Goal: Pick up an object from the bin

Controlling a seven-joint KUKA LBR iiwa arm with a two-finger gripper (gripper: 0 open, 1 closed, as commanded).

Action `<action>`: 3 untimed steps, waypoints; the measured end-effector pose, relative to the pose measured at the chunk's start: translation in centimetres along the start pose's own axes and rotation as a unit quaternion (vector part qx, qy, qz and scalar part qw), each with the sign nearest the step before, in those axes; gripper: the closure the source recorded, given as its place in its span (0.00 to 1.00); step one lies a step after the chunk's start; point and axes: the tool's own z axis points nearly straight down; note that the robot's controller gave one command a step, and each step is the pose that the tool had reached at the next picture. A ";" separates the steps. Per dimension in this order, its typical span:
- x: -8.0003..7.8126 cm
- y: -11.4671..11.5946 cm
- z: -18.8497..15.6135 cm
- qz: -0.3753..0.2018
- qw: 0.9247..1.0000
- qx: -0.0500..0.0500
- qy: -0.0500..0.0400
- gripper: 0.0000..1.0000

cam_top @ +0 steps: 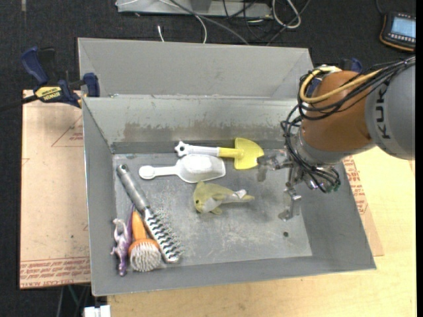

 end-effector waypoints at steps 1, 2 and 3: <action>-5.1 7.2 2.9 0.096 0.995 -0.008 0.008 0.00; -6.7 6.4 5.9 -0.074 0.997 -0.001 0.001 0.00; -5.2 9.8 5.7 0.051 0.999 -0.007 0.004 1.00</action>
Offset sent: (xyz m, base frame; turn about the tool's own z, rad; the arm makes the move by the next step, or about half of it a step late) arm 0.0430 0.0815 -0.0584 -0.1503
